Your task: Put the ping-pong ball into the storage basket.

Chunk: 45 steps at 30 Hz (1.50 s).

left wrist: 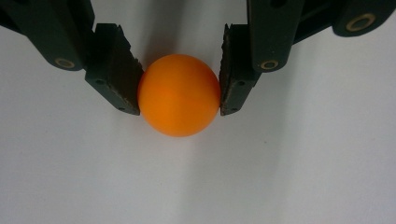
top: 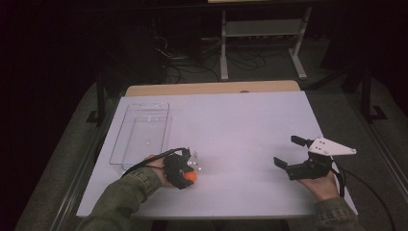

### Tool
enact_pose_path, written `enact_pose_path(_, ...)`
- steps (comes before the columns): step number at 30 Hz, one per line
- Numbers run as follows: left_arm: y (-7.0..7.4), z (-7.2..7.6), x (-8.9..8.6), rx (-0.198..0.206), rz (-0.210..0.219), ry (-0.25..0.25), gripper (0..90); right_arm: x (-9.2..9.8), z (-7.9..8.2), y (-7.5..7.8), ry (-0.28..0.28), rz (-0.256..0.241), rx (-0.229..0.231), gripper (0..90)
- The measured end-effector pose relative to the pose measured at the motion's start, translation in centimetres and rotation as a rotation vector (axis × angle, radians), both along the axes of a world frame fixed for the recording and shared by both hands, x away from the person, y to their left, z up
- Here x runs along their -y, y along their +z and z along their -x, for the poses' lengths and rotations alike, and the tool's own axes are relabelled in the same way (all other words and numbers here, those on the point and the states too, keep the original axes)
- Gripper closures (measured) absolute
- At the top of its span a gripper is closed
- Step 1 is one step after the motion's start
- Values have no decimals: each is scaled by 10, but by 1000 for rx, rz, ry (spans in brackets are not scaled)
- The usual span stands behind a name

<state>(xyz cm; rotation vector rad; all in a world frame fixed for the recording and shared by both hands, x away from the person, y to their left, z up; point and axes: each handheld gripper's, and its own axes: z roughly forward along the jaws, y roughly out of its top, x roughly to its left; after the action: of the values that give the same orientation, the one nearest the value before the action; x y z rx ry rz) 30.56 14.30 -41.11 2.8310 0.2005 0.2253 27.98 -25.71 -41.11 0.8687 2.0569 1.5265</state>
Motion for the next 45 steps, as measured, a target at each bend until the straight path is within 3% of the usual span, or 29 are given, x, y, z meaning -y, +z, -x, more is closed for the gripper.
enact_pose_path(19, 14, 2, -4, -4, 6, -10, 503, -1, 0, -1, -1, 7, -4, 0)
enact_pose_path(23, 19, 3, -4, 5, -5, -16, 503, -1, 0, -1, 0, 7, -5, 0)
enact_pose_path(45, 46, 4, -13, 13, 17, -23, 502, -1, 0, -1, 0, 8, -5, 0)
